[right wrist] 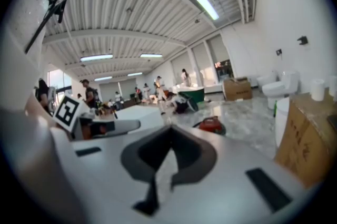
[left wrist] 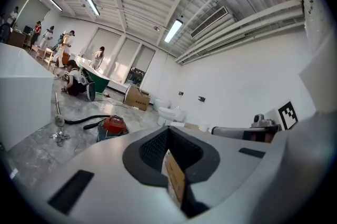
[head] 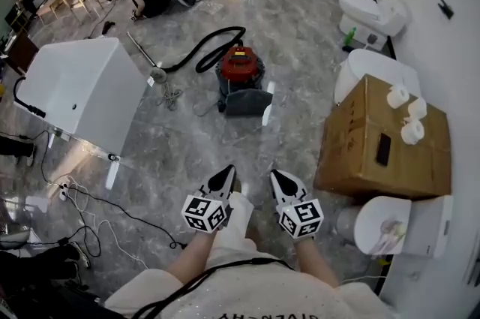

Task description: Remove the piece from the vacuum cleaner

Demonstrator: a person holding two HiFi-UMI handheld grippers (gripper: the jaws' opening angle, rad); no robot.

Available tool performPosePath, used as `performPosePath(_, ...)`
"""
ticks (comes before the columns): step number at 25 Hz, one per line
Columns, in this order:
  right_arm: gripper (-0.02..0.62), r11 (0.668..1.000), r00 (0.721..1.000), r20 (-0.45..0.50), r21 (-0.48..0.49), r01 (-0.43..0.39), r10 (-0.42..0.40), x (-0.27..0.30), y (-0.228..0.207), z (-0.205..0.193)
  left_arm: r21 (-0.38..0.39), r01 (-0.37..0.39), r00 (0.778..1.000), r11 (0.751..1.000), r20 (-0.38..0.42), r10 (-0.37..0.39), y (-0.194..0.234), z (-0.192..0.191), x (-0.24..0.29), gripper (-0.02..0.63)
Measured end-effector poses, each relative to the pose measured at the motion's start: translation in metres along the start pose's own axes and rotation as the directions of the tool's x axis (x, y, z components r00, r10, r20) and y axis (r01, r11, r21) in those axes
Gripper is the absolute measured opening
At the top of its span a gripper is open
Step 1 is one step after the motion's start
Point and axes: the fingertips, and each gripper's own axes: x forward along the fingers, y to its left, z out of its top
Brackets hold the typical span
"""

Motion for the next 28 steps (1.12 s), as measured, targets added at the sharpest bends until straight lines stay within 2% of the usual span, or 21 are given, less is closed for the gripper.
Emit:
performPosePath(7,0.012,1.0,0.999,-0.043,0.009,0.01,-0.01,0.08,-0.045,0.021,-0.009,0.008,0.999,1.0,-0.034,-0.009,0.054,0.025,0.076,0.02)
performPosePath(17,0.012,0.999,0.995,-0.09,0.009,0.045,-0.044,0.189,-0.106,0.05,0.011,0.08,0.994,0.997,-0.077,-0.079,0.129,0.068,0.179,0.021)
performPosePath(21,0.012,0.999,0.993,-0.106,0.014,0.049,-0.047,0.224,-0.123,0.049,0.007,0.105,0.989,0.994,-0.106,-0.104,0.151,0.068,0.212,0.021)
performPosePath(24,0.012,1.0,0.99,-0.14,0.003,0.017,-0.016,0.243,-0.127,0.039,-0.028,0.116,0.985,0.993,-0.124,-0.119,0.163,0.06,0.228,0.021)
performPosePath(28,0.012,0.999,0.98,-0.198,-0.035,-0.013,0.006,0.262,-0.14,0.018,-0.064,0.092,0.982,0.994,-0.157,-0.101,0.181,0.043,0.246,0.021)
